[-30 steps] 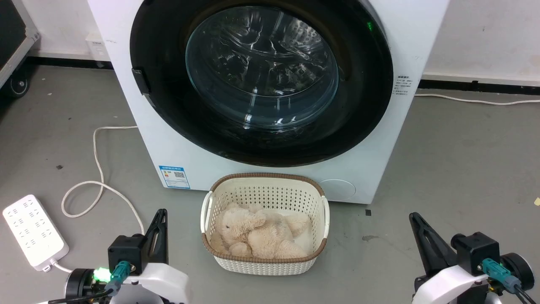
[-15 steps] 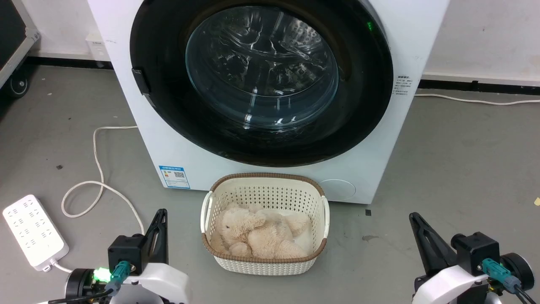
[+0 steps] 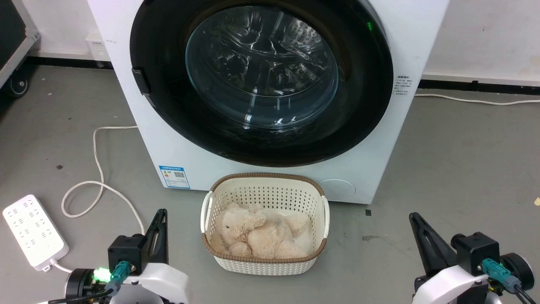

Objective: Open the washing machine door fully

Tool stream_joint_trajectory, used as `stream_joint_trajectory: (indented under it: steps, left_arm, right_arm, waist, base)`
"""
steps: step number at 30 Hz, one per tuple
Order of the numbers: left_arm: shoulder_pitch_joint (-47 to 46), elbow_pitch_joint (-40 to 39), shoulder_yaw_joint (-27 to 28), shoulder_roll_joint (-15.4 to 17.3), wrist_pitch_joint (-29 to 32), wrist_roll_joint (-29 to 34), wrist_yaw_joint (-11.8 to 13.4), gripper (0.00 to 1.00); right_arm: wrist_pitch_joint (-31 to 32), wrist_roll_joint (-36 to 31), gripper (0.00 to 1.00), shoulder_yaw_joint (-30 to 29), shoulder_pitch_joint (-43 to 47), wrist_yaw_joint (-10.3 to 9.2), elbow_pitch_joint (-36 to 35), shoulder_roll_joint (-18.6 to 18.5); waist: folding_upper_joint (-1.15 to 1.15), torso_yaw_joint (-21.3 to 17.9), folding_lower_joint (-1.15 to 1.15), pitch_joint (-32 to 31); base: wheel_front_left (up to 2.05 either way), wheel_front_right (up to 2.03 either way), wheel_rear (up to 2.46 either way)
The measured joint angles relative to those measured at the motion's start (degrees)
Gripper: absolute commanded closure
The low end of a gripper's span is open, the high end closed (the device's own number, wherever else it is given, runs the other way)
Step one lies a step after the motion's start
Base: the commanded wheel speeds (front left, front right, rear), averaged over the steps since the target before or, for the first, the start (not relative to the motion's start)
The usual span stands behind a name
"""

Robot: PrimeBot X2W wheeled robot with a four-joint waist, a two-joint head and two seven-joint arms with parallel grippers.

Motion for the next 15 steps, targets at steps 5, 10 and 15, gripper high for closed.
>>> stream_joint_trajectory:
  steps: [5, 10, 15]
  left_arm:
    - [0.0, 0.02, -0.03, -0.01, 0.0, -0.1, -0.01, 0.0]
    - [0.0, 0.03, -0.32, -0.01, -0.04, -0.1, 0.04, 0.0]
    - [0.0, 0.03, -0.89, -0.01, -0.62, -0.12, 0.45, 0.0]
  right_arm:
    - [0.0, 0.02, 0.0, 0.04, 0.02, 0.01, 0.02, 0.0]
    - [-0.08, 0.21, 0.0, 0.08, 0.02, 0.01, 0.02, -0.01]
    - [-0.62, 0.83, 0.0, 0.08, 0.05, 0.01, 0.02, -0.03]
  waist:
    - [0.0, 0.0, 0.0, 0.0]
    - [0.0, -0.02, 0.0, 0.02]
    - [0.0, -0.06, 0.0, 0.05]
  base:
    - [0.0, 0.0, 0.0]
    - [0.0, 0.0, 0.0]
    - [0.0, 0.0, 0.0]
